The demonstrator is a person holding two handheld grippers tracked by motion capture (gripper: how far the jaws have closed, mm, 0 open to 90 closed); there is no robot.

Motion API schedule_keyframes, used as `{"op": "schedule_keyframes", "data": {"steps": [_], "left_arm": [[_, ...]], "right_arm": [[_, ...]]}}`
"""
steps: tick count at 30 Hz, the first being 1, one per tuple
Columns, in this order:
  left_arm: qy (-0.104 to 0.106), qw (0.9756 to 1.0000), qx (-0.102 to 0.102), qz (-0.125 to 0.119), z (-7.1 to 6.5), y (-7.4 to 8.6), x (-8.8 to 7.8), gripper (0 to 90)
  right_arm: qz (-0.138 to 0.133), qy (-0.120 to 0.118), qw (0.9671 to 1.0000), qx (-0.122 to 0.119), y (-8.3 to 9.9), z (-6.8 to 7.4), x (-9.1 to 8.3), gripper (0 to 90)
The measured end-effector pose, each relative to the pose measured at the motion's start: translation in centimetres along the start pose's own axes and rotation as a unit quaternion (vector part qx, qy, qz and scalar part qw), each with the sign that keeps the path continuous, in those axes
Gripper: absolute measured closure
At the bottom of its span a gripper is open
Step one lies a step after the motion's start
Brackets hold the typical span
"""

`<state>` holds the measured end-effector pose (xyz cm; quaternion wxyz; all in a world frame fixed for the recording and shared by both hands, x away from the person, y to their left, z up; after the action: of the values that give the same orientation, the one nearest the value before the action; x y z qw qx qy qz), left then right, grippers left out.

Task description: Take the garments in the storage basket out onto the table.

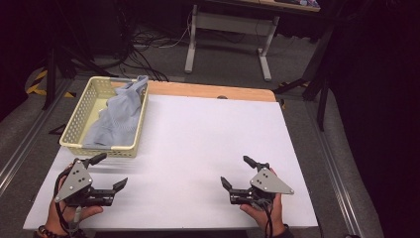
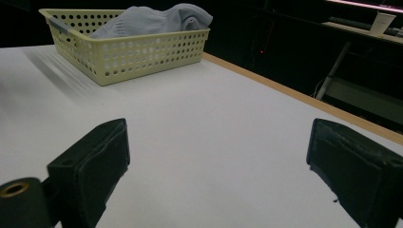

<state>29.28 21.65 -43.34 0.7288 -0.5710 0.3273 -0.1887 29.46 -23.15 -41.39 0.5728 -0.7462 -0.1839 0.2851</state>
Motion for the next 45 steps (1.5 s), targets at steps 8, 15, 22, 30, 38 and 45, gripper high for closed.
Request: {"op": "schedule_keyframes", "data": {"steps": [8,15,22,30,38,45], "left_arm": [[-0.033,0.9994,-0.009,0.005,0.4,0.3,-0.2,10.0],[-0.061,0.998,0.001,0.016,2.3,-2.1,-0.6,7.8],[-0.065,0.9962,0.013,0.057,6.1,-5.6,0.9,5.9],[-0.075,0.9921,-0.007,0.1,10.1,-7.9,3.5,8.8],[-0.081,0.981,-0.029,0.174,13.8,-8.8,7.5,7.6],[-0.081,0.9609,-0.038,0.262,15.7,-7.5,11.5,7.3]], "right_arm": [[0.008,-0.005,1.0,0.001,0.4,-0.1,0.3,8.3],[0.028,-0.006,0.9996,0.002,1.1,-0.2,0.7,8.4],[0.039,-0.009,0.9992,0.007,1.4,-0.3,0.9,8.5],[0.042,-0.013,0.999,0.012,1.6,-0.5,0.9,8.6],[0.053,-0.02,0.9984,0.009,1.9,-0.2,1.3,8.6],[0.06,-0.024,0.9979,0.011,2.2,-0.3,1.4,8.6]]}}
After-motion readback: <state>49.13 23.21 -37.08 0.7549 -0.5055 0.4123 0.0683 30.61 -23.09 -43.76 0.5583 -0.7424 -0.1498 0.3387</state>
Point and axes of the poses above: each handheld gripper's, and its own axes: x roughly forward along the jaws, y roughly out of its underside, z roughly to its left, the point moved 1 cm from there along x, roughly forward along the jaws, and after that the axes turned 3 degrees about -z, right-handed, at the moved point
